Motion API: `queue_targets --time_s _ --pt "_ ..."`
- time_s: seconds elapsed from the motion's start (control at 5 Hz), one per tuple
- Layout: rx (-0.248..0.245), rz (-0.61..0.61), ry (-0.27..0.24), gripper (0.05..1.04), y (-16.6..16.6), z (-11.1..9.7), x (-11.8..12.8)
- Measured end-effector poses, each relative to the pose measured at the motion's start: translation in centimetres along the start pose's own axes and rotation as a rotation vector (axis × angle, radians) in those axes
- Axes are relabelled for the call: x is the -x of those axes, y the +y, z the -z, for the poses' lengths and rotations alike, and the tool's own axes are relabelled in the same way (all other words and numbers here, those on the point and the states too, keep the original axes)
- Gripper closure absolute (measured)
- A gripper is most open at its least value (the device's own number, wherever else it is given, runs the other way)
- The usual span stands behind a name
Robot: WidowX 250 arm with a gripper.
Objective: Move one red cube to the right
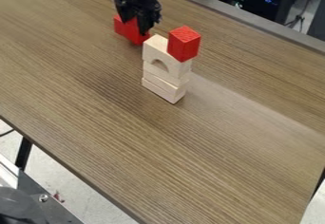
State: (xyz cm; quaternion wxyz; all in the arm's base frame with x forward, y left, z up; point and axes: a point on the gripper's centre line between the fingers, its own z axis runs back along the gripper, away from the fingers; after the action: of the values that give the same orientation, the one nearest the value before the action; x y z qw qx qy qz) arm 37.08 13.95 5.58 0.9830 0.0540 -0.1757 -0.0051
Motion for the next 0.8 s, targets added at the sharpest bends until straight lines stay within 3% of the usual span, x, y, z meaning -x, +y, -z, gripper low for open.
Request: queue_targets --time_s 0.2,0.4,0.6,0.8 --pt "-0.001 -0.014 0.0 0.465 0.36 -0.01 0.14" --pt "0.003 -0.019 0.0 0.167 0.43 -0.02 0.19" --pt "0.008 -0.025 -0.01 0.079 0.44 -0.05 0.1" --pt "0.021 -0.04 -0.025 0.083 0.32 -0.47 0.15"
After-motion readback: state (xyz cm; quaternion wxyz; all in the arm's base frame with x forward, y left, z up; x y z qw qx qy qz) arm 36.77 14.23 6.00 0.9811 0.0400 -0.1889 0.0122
